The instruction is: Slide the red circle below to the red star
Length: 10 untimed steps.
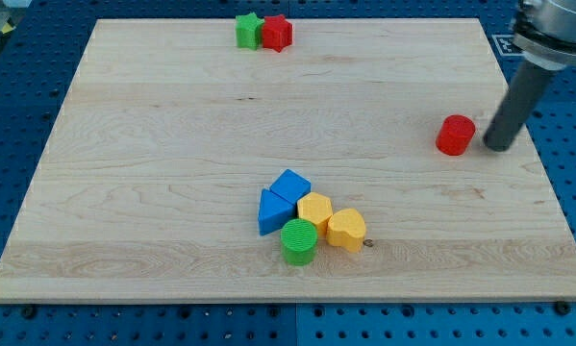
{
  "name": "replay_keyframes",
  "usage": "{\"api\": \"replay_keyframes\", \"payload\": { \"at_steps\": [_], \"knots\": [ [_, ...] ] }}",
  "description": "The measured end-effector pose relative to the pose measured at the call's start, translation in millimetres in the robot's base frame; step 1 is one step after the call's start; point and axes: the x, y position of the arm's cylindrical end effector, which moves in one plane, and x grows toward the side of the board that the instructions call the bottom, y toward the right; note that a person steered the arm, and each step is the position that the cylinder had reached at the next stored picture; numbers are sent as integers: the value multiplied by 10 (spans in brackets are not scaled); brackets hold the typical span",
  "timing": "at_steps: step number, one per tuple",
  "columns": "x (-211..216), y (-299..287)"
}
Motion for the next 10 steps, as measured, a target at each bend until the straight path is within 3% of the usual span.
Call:
{"api": "replay_keyframes", "payload": {
  "at_steps": [1, 4, 5, 7, 10],
  "knots": [
    [96, -59],
    [-421, -1002],
    [-421, -1491],
    [-118, -1648],
    [-862, -2481]
  ]
}}
